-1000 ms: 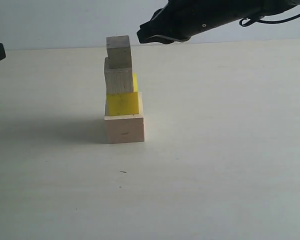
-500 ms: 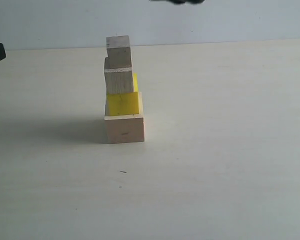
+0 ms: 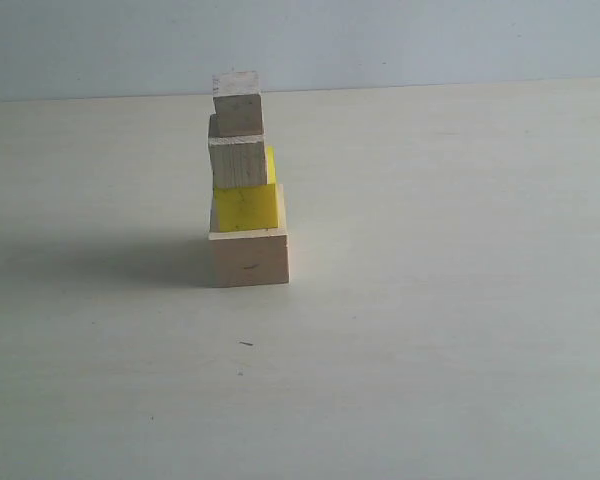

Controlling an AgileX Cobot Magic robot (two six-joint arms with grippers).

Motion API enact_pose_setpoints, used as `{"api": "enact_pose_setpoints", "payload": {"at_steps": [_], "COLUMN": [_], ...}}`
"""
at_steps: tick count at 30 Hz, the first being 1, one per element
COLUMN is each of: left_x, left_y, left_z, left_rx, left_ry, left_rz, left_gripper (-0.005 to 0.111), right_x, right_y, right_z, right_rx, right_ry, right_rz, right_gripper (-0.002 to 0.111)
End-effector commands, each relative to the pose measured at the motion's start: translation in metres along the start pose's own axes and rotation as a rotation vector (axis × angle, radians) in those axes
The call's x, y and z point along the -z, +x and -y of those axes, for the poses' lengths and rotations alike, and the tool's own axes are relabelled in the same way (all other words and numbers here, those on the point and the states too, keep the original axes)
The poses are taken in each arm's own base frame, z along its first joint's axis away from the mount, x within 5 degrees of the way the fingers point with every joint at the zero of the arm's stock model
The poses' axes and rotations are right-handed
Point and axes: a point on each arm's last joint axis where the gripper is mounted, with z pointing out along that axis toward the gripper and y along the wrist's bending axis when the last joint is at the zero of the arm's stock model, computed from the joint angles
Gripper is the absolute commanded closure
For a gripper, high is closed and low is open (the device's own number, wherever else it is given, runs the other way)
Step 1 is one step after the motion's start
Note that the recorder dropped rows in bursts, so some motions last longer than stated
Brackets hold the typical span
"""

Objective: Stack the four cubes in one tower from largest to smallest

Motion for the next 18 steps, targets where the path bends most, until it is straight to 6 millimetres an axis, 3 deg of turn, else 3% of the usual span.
{"api": "enact_pose_setpoints", "payload": {"at_steps": [1, 3, 7, 8, 9, 10, 14, 18], "left_x": [0.034, 0.058, 0.112, 0.13, 0.138, 0.148, 0.153, 0.156], "left_y": [-0.018, -0.028, -0.045, -0.052, -0.055, -0.06, -0.063, -0.064], "left_z": [-0.004, -0.004, -0.005, -0.003, -0.002, -0.001, -0.005, -0.012], "left_rx": [-0.012, -0.034, -0.063, -0.059, -0.059, -0.078, -0.116, -0.18], "left_ry": [-0.089, -0.115, -0.192, -0.197, -0.199, -0.211, -0.281, -0.394], "left_rz": [0.169, 0.276, 0.505, 0.581, 0.612, 0.654, 0.674, 0.676], "left_gripper": [0.107, 0.107, 0.107, 0.107, 0.107, 0.107, 0.107, 0.107], "right_x": [0.057, 0.082, 0.136, 0.156, 0.168, 0.192, 0.25, 0.28], "right_y": [-0.038, -0.05, -0.07, -0.075, -0.077, -0.081, -0.077, -0.071], "right_z": [0.011, 0.013, 0.016, 0.018, 0.02, 0.028, 0.055, 0.06], "right_rx": [0.077, 0.083, 0.301, 0.358, 0.372, 0.382, 0.372, 0.317], "right_ry": [0.083, 0.089, 0.159, 0.194, 0.226, 0.328, 0.683, 0.739], "right_rz": [0.196, 0.27, 0.414, 0.464, 0.493, 0.554, 0.564, 0.588], "right_gripper": [0.108, 0.108, 0.108, 0.108, 0.108, 0.108, 0.108, 0.108]}}
